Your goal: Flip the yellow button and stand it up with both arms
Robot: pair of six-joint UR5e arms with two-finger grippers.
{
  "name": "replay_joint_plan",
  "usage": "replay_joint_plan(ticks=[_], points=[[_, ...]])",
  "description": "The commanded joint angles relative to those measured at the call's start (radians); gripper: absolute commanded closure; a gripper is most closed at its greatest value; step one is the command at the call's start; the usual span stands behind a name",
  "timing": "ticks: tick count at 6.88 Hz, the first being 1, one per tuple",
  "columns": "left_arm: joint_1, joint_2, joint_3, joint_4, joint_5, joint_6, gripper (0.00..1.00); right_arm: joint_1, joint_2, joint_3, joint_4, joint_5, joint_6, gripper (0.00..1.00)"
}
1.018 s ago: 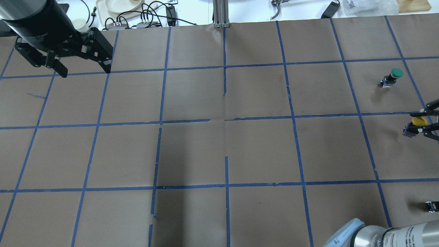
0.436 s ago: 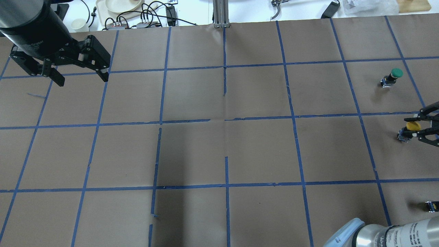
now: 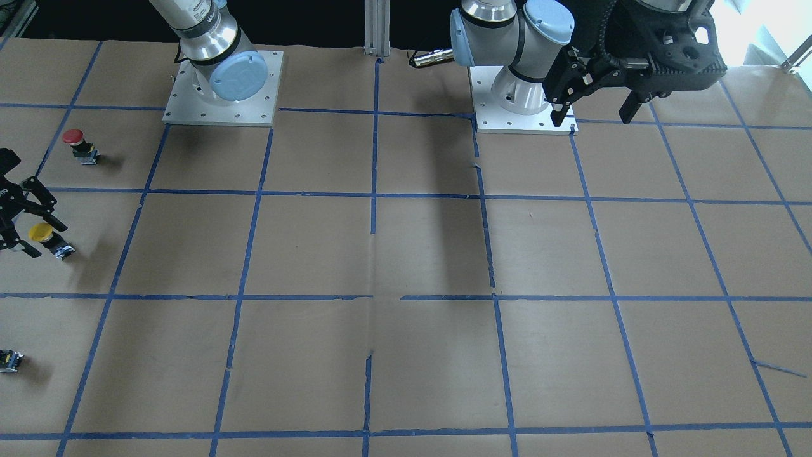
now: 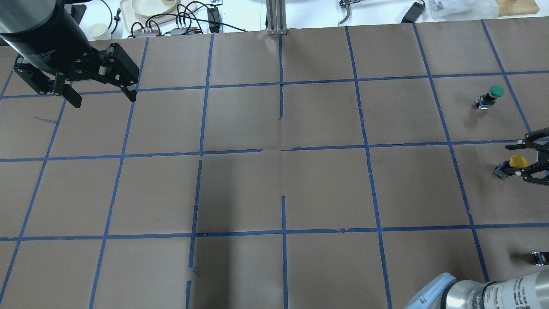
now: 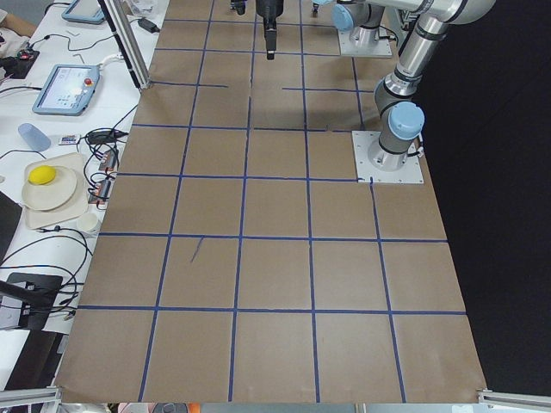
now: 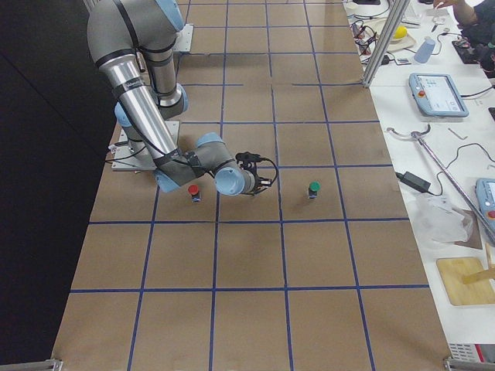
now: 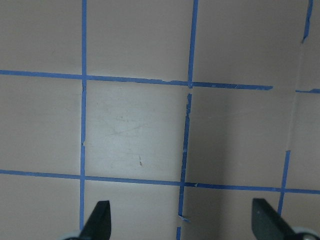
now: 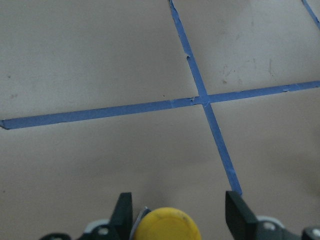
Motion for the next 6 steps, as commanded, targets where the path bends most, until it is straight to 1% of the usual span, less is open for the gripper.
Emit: replay_joint_plan(ticks=[1,2,3,4,5,6], points=[[0.001,-0.008,0.01,0.0,0.0,-0.001,0.0,-0.001,-0.02,-0.004,-0.001,-0.015,0.085,0.0],[0.001,-0.01,0.01,0.0,0.0,-0.001,0.0,0.005,-0.072,-0.011,0.001,-0.036,0.185,0.0],[0.001,-0.008,0.01,-0.002,0.0,-0.001,0.0,0.022,-0.156,-0.021,0.004,-0.085,0.314,0.0],[0.001,-0.01,0.01,-0.002,0.0,-0.001,0.0,0.057,-0.227,-0.022,0.012,-0.097,0.416,0.0],[0.001,-0.01,0.01,-0.002,0.0,-0.001,0.0,0.101,-0.282,-0.022,0.013,-0.164,0.597,0.0],[0.001,-0.01,0.01,-0.002,0.0,-0.001,0.0,0.178,-0.351,-0.024,0.016,-0.267,0.786,0.0]])
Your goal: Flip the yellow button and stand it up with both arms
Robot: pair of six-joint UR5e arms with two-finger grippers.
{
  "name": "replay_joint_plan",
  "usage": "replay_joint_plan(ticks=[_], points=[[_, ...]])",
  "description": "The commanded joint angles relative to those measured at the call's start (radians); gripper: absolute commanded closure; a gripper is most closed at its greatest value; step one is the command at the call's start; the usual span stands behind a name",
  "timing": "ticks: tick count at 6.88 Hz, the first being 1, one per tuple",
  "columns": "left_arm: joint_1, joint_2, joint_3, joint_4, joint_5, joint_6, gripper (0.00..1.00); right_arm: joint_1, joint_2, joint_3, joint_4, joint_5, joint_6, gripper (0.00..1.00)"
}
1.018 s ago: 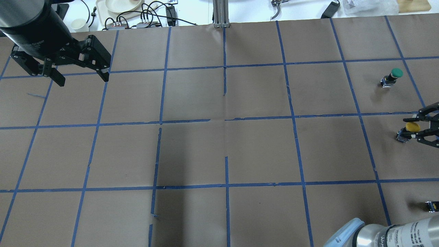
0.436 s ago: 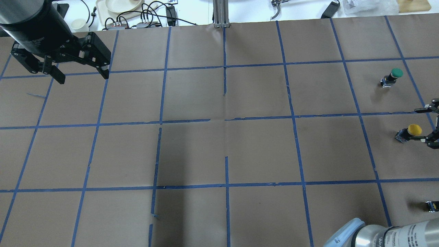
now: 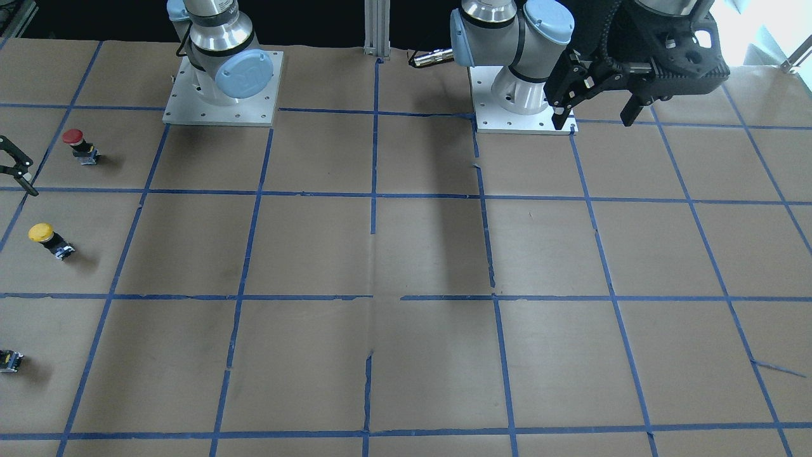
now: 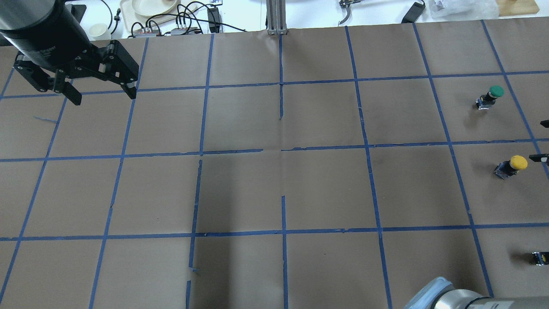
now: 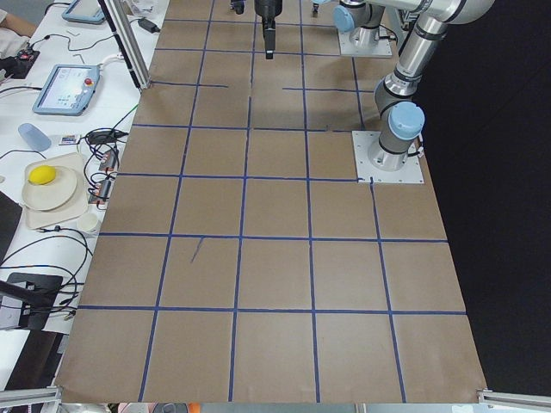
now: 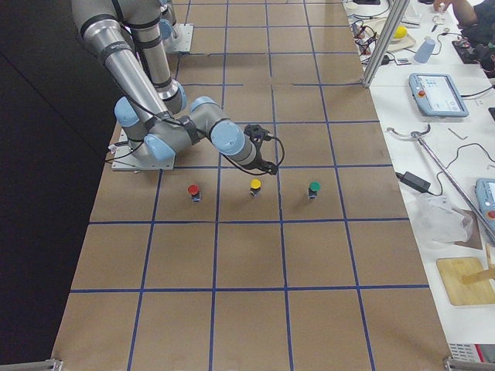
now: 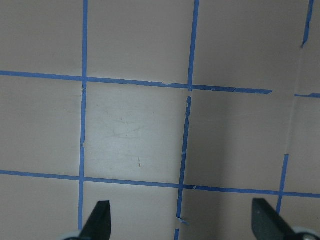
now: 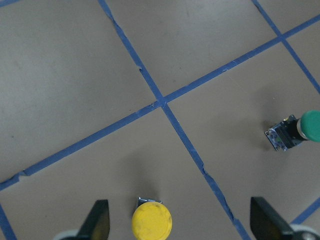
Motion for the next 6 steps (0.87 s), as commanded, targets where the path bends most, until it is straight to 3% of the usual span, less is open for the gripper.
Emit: replay_joint_plan(ticks=[1,4,6], points=[[0.0,0.0,0.0,0.0,0.0,0.0,0.0,0.177,-0.155,-0.003,0.005,-0.199,0.423,0.0],[0.003,-0.002,0.002,0.001,-0.006,0.0,0.0,0.443,-0.301,-0.013,0.166,-0.272,1.116,0.0],[0.003,-0.002,0.002,0.001,-0.005,0.0,0.0,0.532,-0.303,-0.102,0.354,-0.335,1.439,0.0]])
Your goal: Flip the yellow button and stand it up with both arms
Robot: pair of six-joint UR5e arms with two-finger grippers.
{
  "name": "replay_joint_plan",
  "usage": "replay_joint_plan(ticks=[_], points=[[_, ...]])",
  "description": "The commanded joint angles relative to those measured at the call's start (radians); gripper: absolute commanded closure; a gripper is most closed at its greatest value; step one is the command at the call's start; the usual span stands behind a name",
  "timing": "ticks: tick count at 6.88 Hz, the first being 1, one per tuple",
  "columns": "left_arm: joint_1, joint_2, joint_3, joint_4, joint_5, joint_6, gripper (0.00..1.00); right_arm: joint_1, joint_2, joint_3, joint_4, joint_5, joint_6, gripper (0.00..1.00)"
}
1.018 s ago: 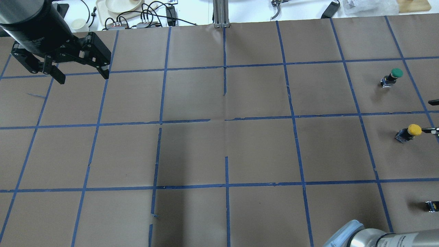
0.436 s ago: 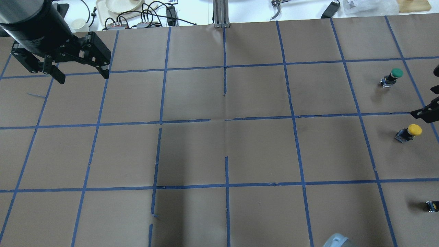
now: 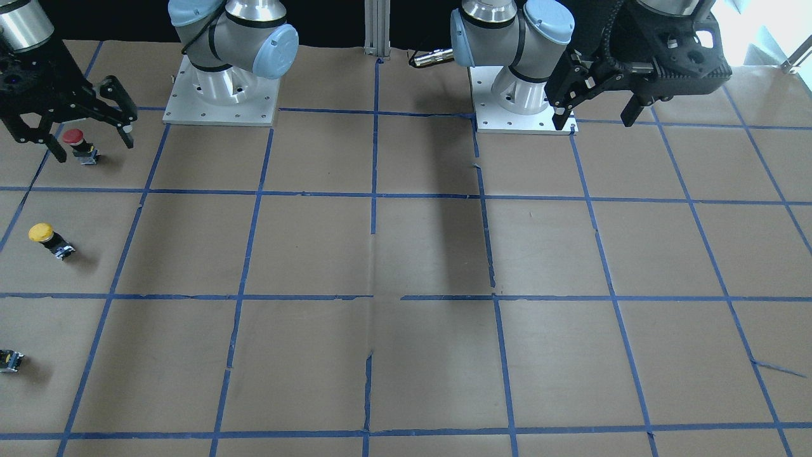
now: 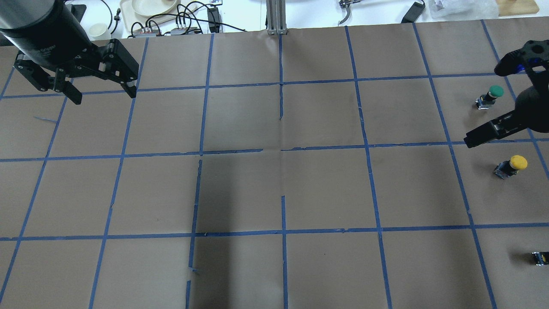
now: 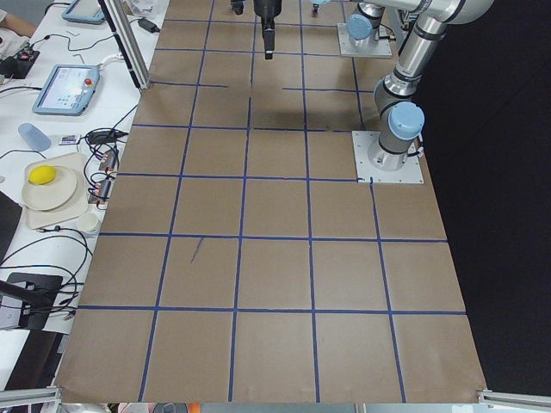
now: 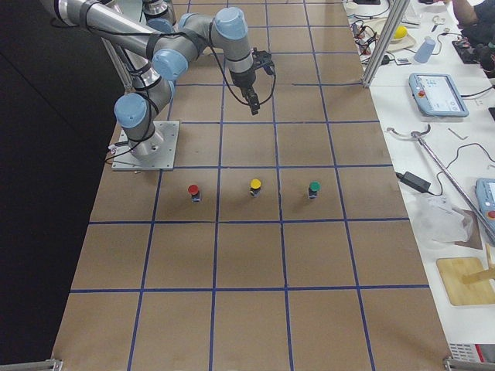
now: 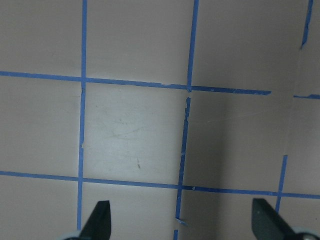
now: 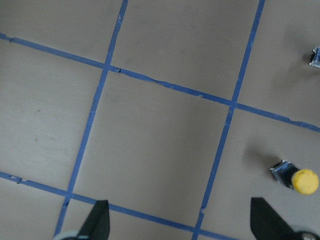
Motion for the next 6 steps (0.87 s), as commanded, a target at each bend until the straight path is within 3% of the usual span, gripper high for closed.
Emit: replay_joint_plan(ticks=[1,2,3,5,6], points=[[0.0,0.0,0.0,0.0,0.002,0.0,0.0,0.091,0.002,-0.142,0.253,-0.035,0.383,0.0],[0.0,0.0,0.0,0.0,0.002,0.0,0.0,0.108,0.017,-0.202,0.353,-0.089,0.428,0.0],[0.0,0.0,0.0,0.001,0.001,0.0,0.0,0.13,0.028,-0.221,0.372,-0.096,0.449,0.0],[0.0,0.0,0.0,0.001,0.002,0.0,0.0,0.292,0.054,-0.23,0.387,-0.135,0.698,0.0],[0.0,0.0,0.0,0.001,0.001,0.0,0.0,0.364,0.089,-0.254,0.366,-0.135,0.732,0.0]])
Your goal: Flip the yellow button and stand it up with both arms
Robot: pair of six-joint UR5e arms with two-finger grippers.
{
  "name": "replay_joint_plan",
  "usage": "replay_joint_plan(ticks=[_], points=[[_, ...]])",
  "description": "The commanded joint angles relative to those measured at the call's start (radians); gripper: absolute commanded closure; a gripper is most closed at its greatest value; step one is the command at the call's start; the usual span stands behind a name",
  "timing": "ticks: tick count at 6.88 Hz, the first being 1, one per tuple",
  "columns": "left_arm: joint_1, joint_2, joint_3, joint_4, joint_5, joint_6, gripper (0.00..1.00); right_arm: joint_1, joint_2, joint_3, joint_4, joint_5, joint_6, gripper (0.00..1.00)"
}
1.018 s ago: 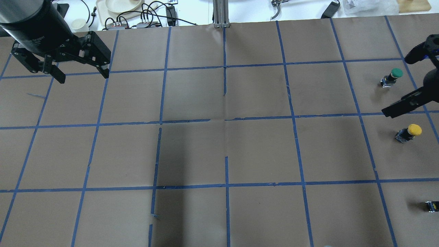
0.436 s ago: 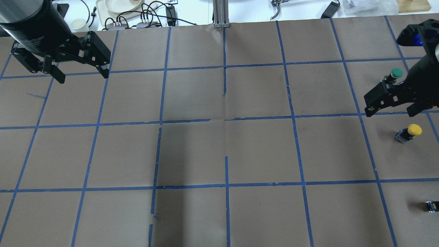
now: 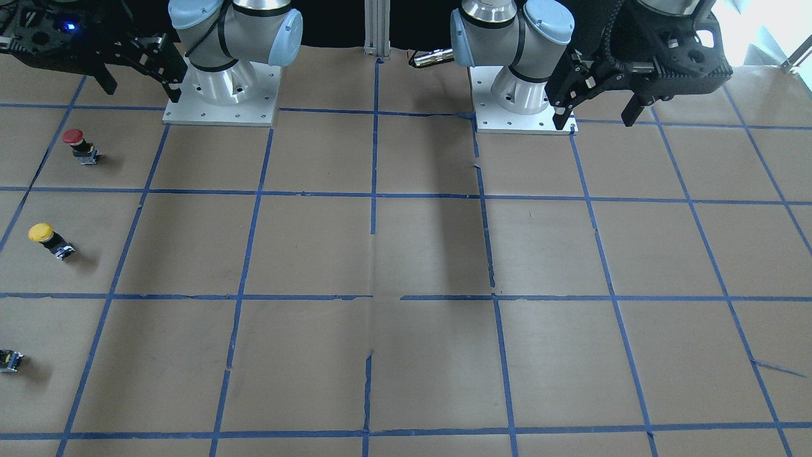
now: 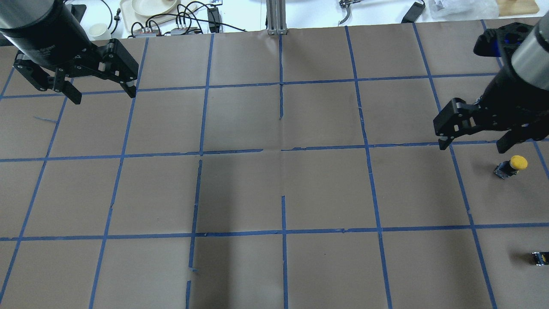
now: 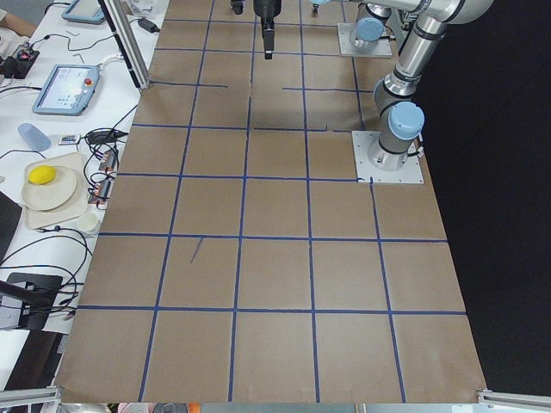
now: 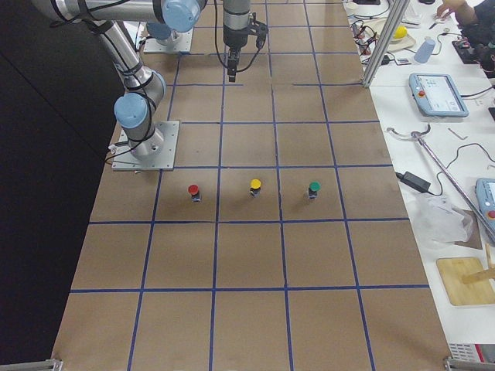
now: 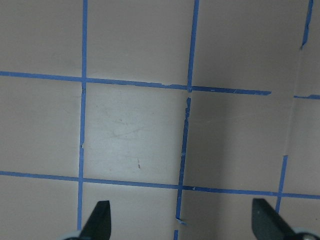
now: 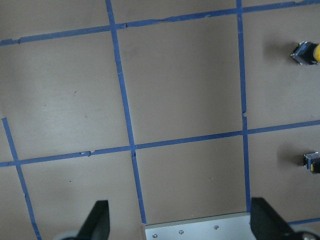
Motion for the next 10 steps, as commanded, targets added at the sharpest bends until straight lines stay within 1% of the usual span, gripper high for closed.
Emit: replay_joint_plan(ticks=[1,2,10], points=[[0.0,0.0,-0.001,-0.001,-0.001,0.0,0.0,0.136,0.057,-0.03,-0.03,-0.005,0.086,0.0],[0.0,0.0,-0.001,-0.001,0.001,0.0,0.0,0.148,0.062,-0.029,-0.03,0.012,0.085,0.0],[-0.002,0.0,-0.001,-0.001,0.001,0.0,0.0,0.15,0.056,-0.023,-0.029,0.013,0.074,0.0]])
